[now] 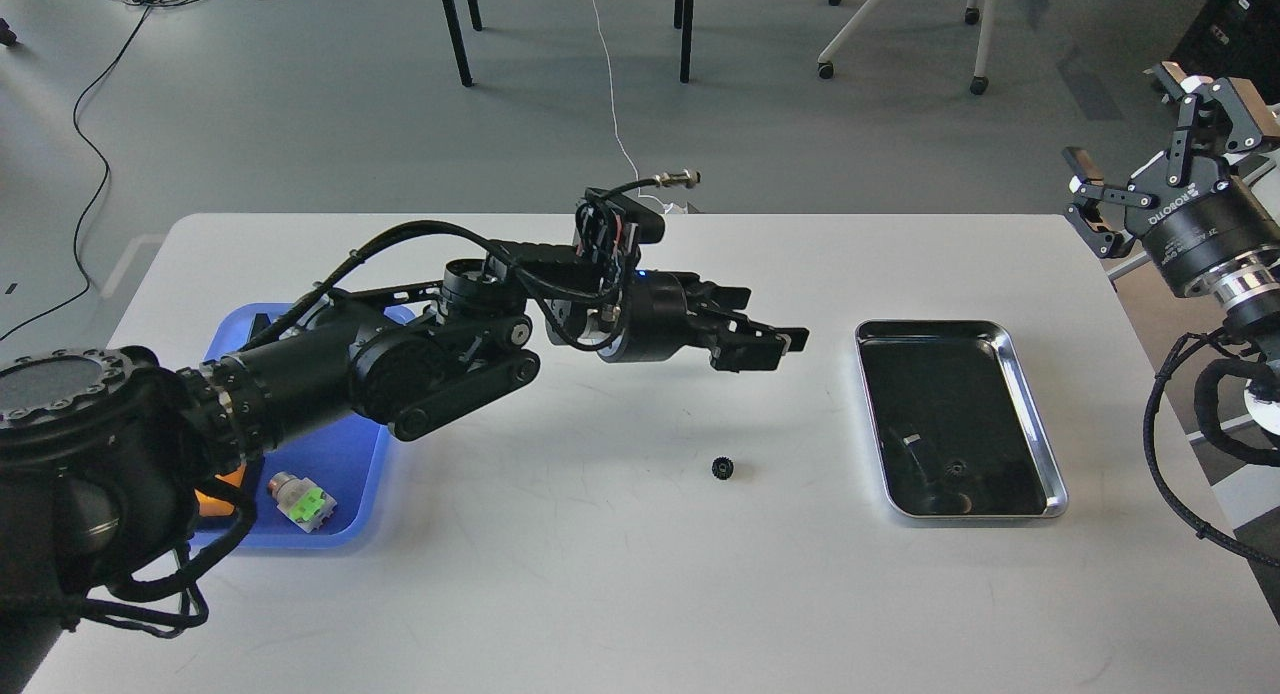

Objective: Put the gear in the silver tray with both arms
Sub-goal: 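Open the left gripper to set the gear on the table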

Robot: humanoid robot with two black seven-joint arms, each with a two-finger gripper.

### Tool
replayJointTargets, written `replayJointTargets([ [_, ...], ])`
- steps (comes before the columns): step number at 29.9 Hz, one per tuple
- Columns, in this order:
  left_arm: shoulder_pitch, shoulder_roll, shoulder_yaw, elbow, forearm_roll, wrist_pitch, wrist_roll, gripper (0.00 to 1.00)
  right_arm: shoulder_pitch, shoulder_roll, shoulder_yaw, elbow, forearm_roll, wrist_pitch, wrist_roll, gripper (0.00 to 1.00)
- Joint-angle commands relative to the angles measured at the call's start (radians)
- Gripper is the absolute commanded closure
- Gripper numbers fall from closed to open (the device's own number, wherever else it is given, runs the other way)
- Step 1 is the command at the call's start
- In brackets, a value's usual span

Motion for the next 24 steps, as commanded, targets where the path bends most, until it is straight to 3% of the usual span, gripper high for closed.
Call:
replayJointTargets([
  [1,-0.026,0.091,-0.019,-0.004,-0.285,-0.002,0.000,0.03,0.044,0.003,-0.013,0.000,-0.004,0.000,0.000,0.01],
  [6,-0.041,0.177,-0.120,-0.012,-0.600,-0.010,0.003,0.02,0.175,-0.002,-0.136,-0.007,-0.007,-0.005,0.000,0.01],
  [16,-0.027,0.254,-0.319,0.014,-0.981,-0.087,0.023,0.02,0.573,0.004,-0.616,-0.012,-0.015,0.025,0.000,0.01],
  [24,0.049,0.269,-0.326,0.094,-1.341,-0.122,0.039,0.02,0.791,0.153,-0.915,-0.018,-0.111,0.034,0.000,0.01],
])
